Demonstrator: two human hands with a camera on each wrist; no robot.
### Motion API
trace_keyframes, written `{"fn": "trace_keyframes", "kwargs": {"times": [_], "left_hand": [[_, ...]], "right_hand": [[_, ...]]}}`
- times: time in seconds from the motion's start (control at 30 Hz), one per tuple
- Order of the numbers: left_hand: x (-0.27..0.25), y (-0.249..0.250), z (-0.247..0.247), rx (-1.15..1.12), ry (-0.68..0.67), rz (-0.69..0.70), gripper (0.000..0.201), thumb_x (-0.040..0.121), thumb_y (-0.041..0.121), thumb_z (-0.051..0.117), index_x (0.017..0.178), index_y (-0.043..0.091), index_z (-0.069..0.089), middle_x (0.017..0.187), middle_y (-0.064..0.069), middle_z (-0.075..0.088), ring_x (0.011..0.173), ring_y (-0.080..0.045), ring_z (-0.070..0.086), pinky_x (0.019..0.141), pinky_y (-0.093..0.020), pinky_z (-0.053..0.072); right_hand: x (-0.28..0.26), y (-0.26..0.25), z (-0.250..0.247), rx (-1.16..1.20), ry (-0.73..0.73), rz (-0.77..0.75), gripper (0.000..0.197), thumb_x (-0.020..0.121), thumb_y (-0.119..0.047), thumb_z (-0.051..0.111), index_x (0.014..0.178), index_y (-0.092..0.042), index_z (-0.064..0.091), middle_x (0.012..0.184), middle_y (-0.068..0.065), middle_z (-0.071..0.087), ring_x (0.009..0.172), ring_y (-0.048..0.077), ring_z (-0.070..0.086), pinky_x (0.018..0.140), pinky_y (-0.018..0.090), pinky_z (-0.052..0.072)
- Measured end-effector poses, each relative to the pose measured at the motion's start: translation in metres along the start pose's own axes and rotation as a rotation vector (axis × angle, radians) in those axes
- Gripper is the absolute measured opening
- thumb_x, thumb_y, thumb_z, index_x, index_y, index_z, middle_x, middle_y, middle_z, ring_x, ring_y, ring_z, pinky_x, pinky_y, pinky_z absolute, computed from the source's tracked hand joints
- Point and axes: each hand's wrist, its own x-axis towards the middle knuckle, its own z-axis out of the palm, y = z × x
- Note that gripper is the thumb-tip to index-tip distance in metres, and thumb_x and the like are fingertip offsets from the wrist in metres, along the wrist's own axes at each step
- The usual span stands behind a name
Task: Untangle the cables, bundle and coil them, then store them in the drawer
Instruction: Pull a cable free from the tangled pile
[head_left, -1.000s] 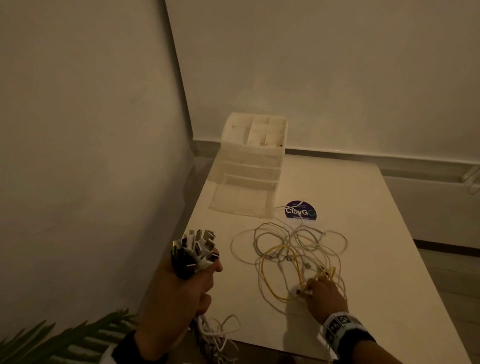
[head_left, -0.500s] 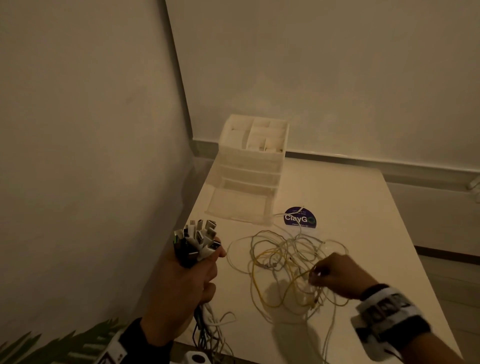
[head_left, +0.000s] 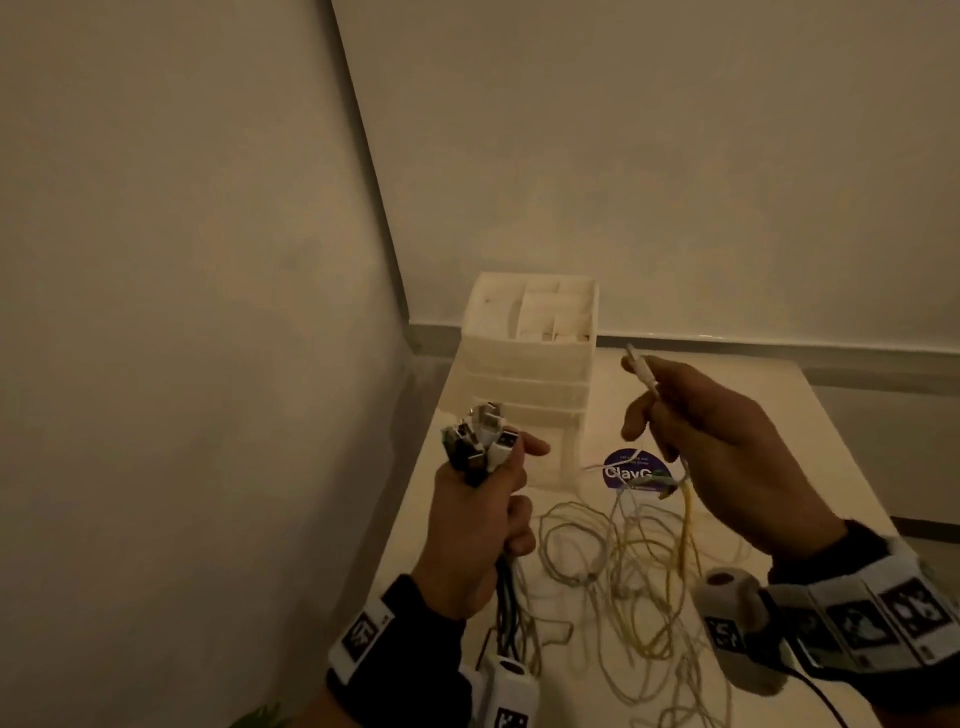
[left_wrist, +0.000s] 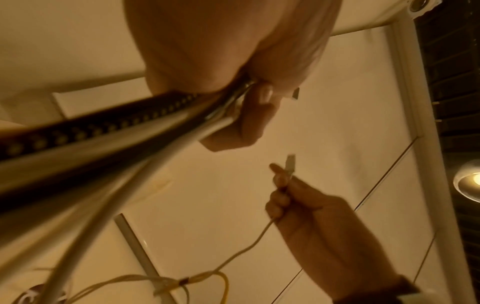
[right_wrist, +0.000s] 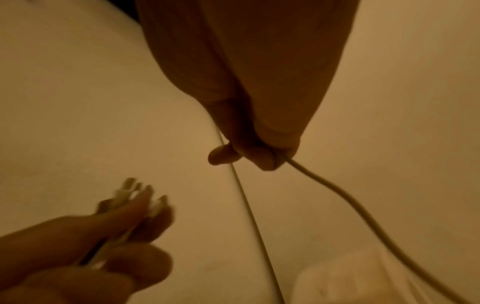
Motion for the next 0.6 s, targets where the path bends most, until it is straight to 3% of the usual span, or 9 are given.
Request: {"fn": "trace_keyframes", "kwargs": {"times": [0.07, 0.17, 0.27, 0.33, 0.43, 0.53, 0.6], "left_hand": [[0.009, 0.007, 0.012, -0.056, -0.038, 0.004, 0.046, 0.078, 0.045, 0.061, 0.106, 0.01, 0.067, 0.068, -0.007, 0.02, 0.045, -0.01, 0.016, 0.04, -0.019, 0.021], [0.018, 0.013, 0.028, -0.097, -0.099, 0.026, 0.044, 0.071, 0.049, 0.066, 0.102, 0.018, 0.07, 0.073, -0.011, 0.019, 0.046, -0.011, 0.016, 0.041, -0.02, 0.018], [0.023, 0.009, 0.038, -0.043, -0.13, 0.044, 0.038, 0.072, 0.047, 0.069, 0.098, 0.019, 0.073, 0.076, -0.012, 0.039, 0.044, -0.013, 0.025, 0.04, -0.02, 0.021], [0.027, 0.006, 0.043, -0.014, -0.112, 0.025, 0.038, 0.07, 0.043, 0.071, 0.095, 0.014, 0.074, 0.07, -0.015, 0.041, 0.04, -0.012, 0.028, 0.038, -0.019, 0.022], [0.034, 0.002, 0.044, 0.014, -0.075, 0.026, 0.046, 0.068, 0.037, 0.075, 0.091, -0.002, 0.069, 0.055, -0.007, 0.034, 0.035, -0.01, 0.027, 0.037, -0.018, 0.023], [0.037, -0.003, 0.049, 0.106, -0.109, 0.058, 0.037, 0.071, 0.033, 0.075, 0.087, 0.001, 0.069, 0.058, -0.015, 0.054, 0.04, -0.02, 0.048, 0.041, -0.022, 0.037], [0.037, -0.004, 0.054, 0.167, -0.1, 0.079, 0.018, 0.076, 0.026, 0.075, 0.083, 0.01, 0.072, 0.073, -0.019, 0.069, 0.059, -0.038, 0.065, 0.051, -0.034, 0.05]], "right_hand": [[0.001, -0.014, 0.011, -0.044, 0.091, -0.062, 0.021, 0.094, -0.011, 0.045, 0.108, -0.023, 0.056, 0.087, -0.009, 0.07, 0.063, 0.014, 0.058, 0.058, 0.023, 0.051], [-0.006, -0.019, 0.03, -0.045, 0.149, -0.059, 0.007, 0.09, -0.019, 0.057, 0.095, -0.023, 0.06, 0.072, -0.005, 0.069, 0.061, 0.011, 0.065, 0.059, 0.024, 0.055], [-0.01, -0.017, 0.041, 0.048, 0.226, -0.015, 0.002, 0.087, -0.019, 0.065, 0.085, -0.018, 0.065, 0.062, -0.004, 0.067, 0.055, 0.008, 0.066, 0.055, 0.018, 0.053], [-0.011, -0.012, 0.042, 0.068, 0.247, 0.018, 0.004, 0.085, -0.018, 0.067, 0.081, -0.016, 0.067, 0.062, -0.009, 0.067, 0.052, 0.008, 0.065, 0.05, 0.015, 0.05], [-0.012, -0.004, 0.041, 0.043, 0.222, 0.038, 0.006, 0.083, -0.018, 0.069, 0.078, -0.018, 0.068, 0.061, -0.012, 0.068, 0.05, 0.008, 0.063, 0.05, 0.015, 0.049], [-0.014, 0.004, 0.041, -0.004, 0.224, 0.056, 0.009, 0.084, -0.014, 0.068, 0.079, -0.021, 0.069, 0.061, -0.01, 0.068, 0.052, 0.006, 0.064, 0.052, 0.014, 0.048], [-0.013, 0.008, 0.043, 0.012, 0.227, 0.073, 0.014, 0.083, -0.007, 0.068, 0.083, -0.021, 0.07, 0.063, -0.013, 0.068, 0.053, 0.004, 0.064, 0.051, 0.01, 0.047]]}}
